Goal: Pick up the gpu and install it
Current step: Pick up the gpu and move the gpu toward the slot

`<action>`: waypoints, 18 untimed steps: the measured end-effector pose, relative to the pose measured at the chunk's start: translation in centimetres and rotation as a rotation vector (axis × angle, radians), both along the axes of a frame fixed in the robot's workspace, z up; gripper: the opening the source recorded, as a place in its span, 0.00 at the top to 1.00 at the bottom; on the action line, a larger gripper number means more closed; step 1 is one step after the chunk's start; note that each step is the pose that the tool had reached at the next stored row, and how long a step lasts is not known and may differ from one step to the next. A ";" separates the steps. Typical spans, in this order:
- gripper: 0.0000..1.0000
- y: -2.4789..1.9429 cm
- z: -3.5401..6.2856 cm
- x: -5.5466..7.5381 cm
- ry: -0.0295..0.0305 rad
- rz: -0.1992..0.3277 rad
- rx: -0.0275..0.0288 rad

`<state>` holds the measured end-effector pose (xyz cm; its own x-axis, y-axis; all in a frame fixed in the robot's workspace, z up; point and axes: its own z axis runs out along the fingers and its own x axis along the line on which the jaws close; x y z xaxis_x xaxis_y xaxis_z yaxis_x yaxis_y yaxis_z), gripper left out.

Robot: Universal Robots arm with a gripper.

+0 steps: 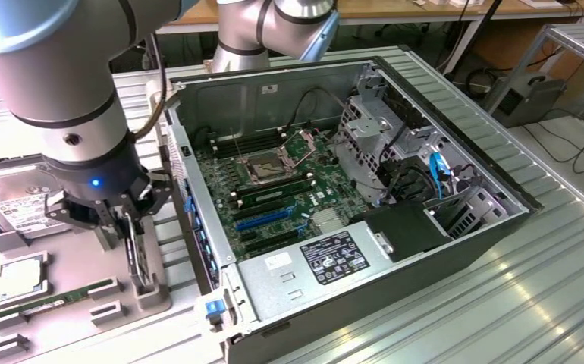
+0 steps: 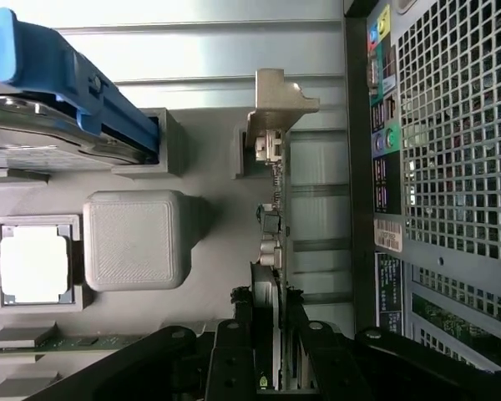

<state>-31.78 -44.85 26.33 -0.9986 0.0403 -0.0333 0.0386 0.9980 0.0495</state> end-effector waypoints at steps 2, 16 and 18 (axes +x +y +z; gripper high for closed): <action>0.74 0.00 0.74 0.0 -0.0001 0.000 0.0000; 0.74 0.00 7.52 0.1 -0.0001 0.000 0.0001; 0.74 -0.01 8.44 0.1 0.0001 0.000 -0.0001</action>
